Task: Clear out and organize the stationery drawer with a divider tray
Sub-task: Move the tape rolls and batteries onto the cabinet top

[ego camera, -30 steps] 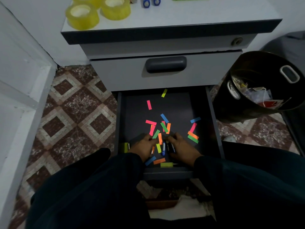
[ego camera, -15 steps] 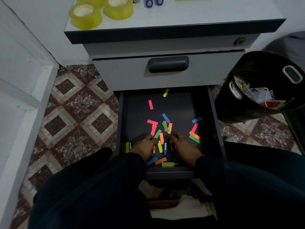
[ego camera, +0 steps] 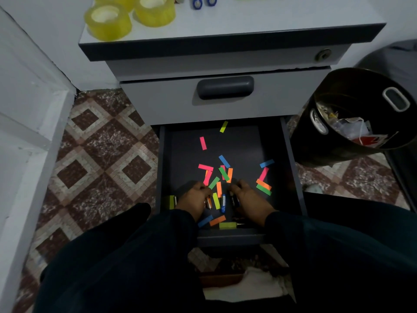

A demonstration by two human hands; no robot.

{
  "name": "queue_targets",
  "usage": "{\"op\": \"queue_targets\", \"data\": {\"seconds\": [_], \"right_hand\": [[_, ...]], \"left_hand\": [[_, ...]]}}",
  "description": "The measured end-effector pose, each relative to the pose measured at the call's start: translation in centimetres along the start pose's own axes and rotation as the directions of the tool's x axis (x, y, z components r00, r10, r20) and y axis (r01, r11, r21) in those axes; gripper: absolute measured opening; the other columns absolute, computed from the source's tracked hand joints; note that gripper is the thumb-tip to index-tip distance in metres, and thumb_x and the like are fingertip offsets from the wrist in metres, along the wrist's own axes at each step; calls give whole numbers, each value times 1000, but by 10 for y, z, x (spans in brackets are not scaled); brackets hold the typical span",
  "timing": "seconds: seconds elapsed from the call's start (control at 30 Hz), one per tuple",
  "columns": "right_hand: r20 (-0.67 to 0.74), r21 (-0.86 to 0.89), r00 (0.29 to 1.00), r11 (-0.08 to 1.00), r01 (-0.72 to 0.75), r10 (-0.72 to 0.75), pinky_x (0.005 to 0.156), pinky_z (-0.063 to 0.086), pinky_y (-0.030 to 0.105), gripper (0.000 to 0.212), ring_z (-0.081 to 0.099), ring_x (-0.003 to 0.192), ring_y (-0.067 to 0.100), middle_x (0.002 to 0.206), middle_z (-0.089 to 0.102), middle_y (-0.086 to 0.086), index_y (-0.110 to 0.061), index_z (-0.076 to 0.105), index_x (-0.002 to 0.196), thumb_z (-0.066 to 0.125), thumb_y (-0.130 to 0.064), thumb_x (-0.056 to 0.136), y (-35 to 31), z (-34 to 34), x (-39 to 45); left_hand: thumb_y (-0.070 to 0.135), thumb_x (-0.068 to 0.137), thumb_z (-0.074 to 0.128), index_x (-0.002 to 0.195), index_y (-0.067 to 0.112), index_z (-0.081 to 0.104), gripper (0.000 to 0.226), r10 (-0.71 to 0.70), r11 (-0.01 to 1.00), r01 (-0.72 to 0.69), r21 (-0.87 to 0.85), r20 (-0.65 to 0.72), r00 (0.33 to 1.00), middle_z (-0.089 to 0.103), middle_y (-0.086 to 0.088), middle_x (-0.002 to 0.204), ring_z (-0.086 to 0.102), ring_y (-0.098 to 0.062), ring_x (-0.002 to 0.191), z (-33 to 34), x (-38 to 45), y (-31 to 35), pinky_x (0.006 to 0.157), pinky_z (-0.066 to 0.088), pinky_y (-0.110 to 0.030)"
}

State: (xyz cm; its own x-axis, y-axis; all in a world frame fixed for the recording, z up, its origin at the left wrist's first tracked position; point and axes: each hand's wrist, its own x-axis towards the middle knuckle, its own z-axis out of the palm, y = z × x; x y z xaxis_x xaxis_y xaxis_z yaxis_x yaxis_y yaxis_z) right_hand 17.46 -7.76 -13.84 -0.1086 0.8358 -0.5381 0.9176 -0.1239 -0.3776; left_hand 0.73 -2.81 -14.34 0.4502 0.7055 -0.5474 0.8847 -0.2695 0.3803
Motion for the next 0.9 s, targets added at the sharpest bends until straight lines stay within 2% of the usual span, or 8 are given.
{"op": "queue_targets", "data": {"seconds": [0.13,0.33,0.6,0.9], "right_hand": [[-6,11,1000,1000,-4,4,103,44,32,63,45,125,22,149,22,8,-21,25,147,56,-16,92,-1,0,0],[-21,14,1000,1000,-9,9,101,45,30,63,47,123,21,150,22,8,-20,25,147,56,-15,92,-2,0,0],[-4,19,1000,1000,-13,13,103,44,32,65,45,126,23,151,19,7,-22,24,148,56,-13,92,-2,-1,2],[-36,43,999,999,5,-4,102,45,32,61,47,124,22,149,23,7,-21,29,146,56,-14,91,-1,0,2]], "left_hand": [[8,94,45,134,18,48,42,-13,1000,13,-24,-16,1000,33,-4,145,38,-21,131,2,-2,1,112,33,-34],[10,85,65,138,22,43,59,-10,998,10,-60,-4,1000,26,0,147,36,-22,132,5,-4,3,111,36,-35],[14,88,60,135,21,48,49,-24,999,22,-28,-65,998,35,-4,143,39,-22,131,6,1,1,111,34,-35],[10,90,56,129,18,52,40,-51,998,44,-53,-130,990,45,-5,133,47,-21,120,9,5,3,104,40,-30]]}}
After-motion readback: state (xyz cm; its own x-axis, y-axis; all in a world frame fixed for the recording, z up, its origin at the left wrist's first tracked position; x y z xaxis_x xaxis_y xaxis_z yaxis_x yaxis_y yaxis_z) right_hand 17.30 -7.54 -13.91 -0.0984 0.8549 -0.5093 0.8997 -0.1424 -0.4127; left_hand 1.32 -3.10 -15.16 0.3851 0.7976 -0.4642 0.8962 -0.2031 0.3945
